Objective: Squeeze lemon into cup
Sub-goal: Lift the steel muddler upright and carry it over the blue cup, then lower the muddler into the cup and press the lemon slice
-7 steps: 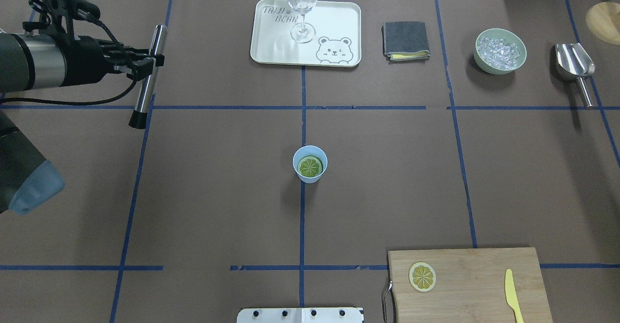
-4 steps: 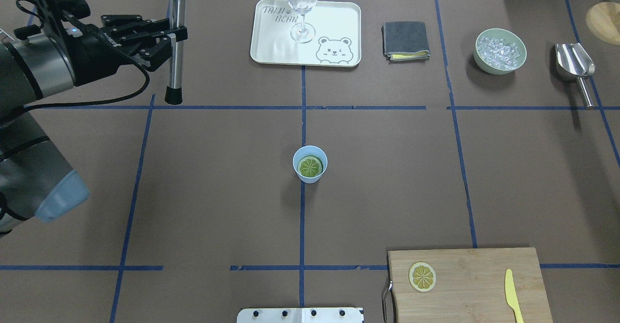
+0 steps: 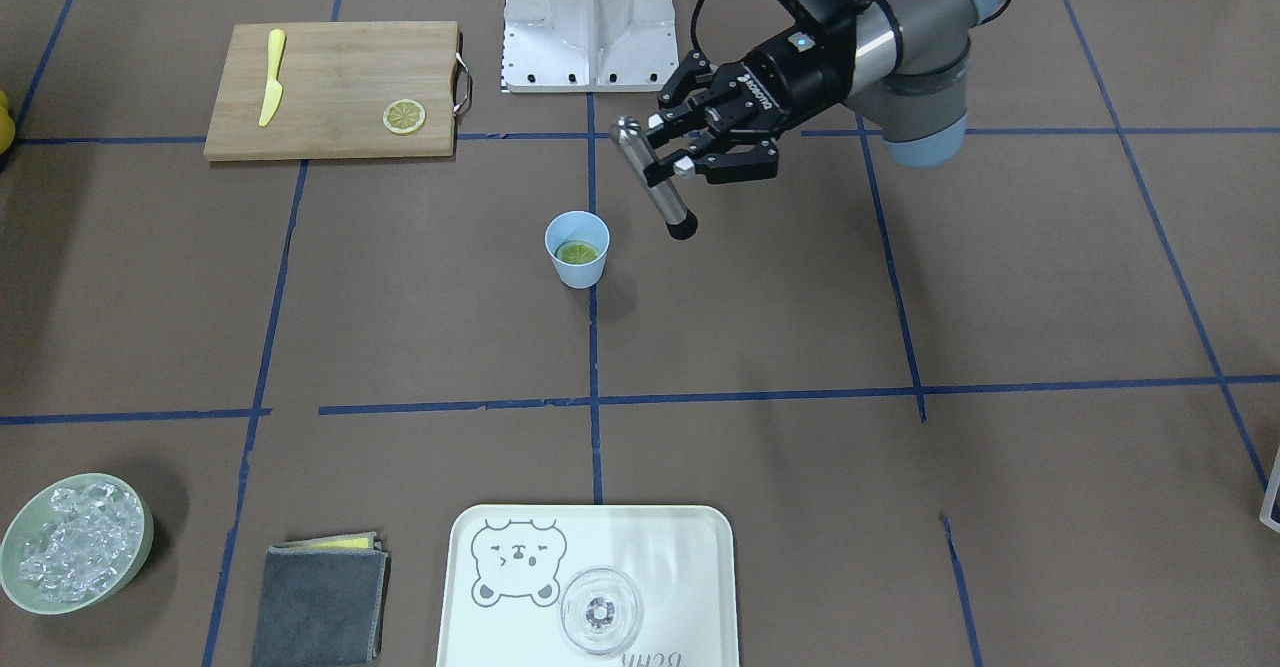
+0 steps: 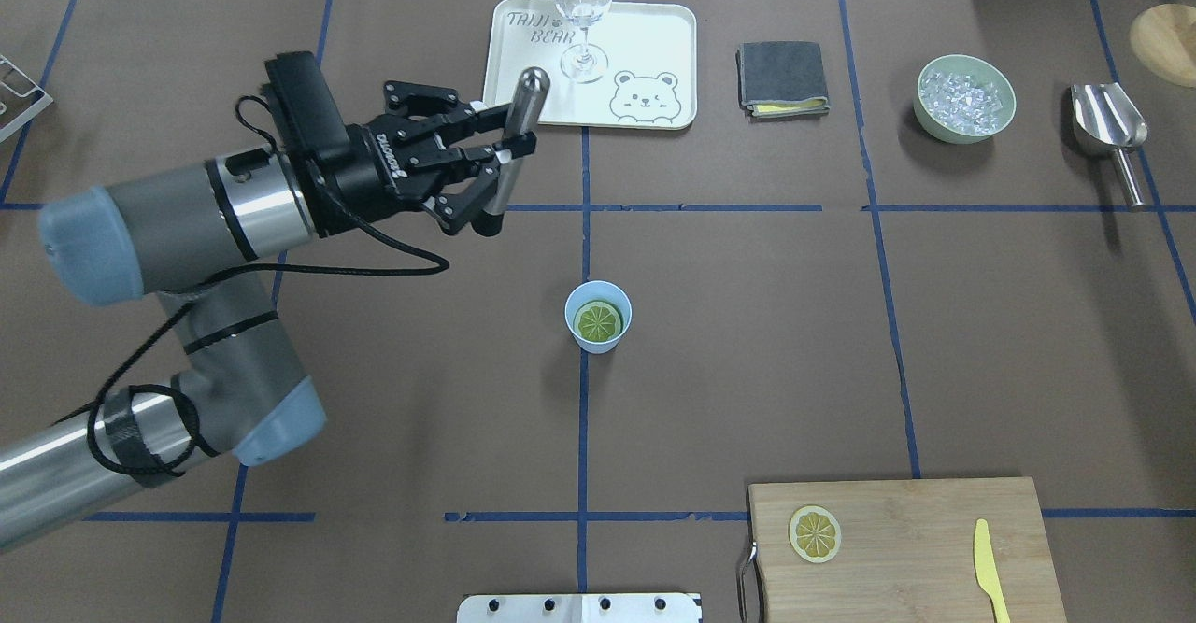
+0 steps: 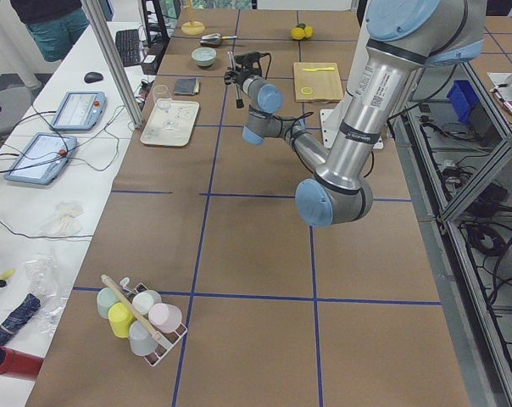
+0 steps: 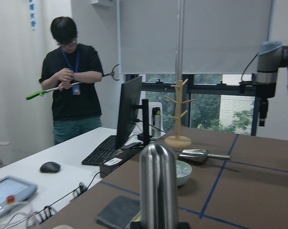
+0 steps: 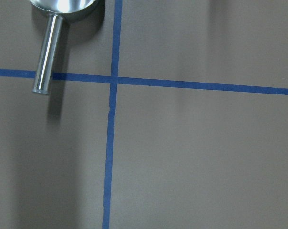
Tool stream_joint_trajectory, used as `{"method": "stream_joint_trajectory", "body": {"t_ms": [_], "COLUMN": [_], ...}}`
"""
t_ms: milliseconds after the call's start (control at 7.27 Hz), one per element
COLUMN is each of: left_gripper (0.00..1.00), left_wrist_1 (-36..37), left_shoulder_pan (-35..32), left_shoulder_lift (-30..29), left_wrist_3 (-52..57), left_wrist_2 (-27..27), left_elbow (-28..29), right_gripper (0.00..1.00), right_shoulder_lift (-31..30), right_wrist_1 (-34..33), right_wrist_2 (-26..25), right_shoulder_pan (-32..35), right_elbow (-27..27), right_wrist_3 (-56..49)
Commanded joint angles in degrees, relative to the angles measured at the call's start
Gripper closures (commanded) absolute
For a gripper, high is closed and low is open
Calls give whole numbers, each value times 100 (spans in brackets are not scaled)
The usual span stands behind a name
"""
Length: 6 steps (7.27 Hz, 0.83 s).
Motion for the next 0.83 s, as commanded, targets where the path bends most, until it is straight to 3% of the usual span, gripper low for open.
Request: {"method": "stream_joint_trajectory", "body": {"t_ms": [0, 688], "left_gripper": [100, 100], "left_wrist_1": [-760, -1765], "left_shoulder_pan": [296, 709], "left_shoulder_lift": [-591, -646], "left_wrist_3": [245, 861], "left_wrist_2": [-392, -274], "left_elbow": [714, 1499], "right_gripper": [0, 0], "right_shoulder_lift": [-126, -180], "right_wrist_1": [-37, -20], "right_wrist_2": [15, 15], "right_shoulder_pan": [197, 243], "right_elbow": [36, 54], "right_wrist_3": [-61, -52]}}
